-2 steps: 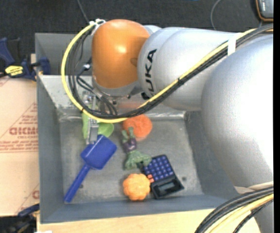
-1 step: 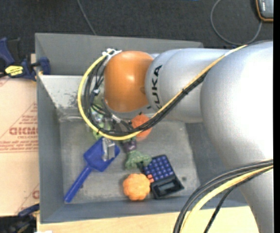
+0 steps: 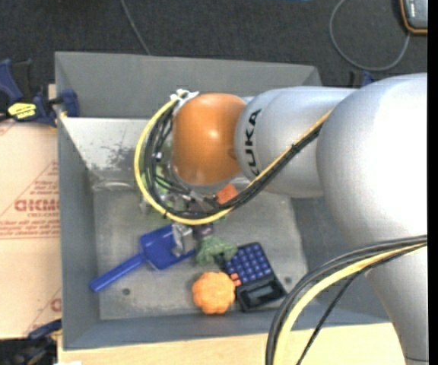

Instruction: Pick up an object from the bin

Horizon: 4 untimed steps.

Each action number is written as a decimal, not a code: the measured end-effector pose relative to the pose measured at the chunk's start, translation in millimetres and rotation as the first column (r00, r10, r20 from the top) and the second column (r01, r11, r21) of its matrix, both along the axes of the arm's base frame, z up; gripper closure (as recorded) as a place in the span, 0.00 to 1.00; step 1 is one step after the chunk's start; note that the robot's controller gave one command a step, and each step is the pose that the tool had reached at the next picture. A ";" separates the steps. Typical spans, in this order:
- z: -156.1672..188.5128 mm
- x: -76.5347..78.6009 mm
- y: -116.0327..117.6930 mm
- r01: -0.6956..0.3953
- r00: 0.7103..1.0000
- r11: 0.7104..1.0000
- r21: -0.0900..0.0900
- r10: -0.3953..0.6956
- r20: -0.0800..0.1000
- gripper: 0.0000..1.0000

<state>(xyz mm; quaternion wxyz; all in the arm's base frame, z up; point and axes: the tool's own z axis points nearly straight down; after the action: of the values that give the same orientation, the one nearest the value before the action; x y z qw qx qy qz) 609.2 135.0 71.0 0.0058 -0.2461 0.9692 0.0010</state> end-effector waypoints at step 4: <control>1.8 -20.4 -2.6 -0.244 0.970 0.970 -0.002 0.244 0.004 1.00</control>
Offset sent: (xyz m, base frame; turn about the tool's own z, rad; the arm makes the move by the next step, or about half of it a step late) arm -0.0011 -0.0001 0.0001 -0.0129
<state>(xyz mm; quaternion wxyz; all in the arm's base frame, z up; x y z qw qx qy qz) 588.8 132.5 72.7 0.0075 -0.3633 0.9316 0.0003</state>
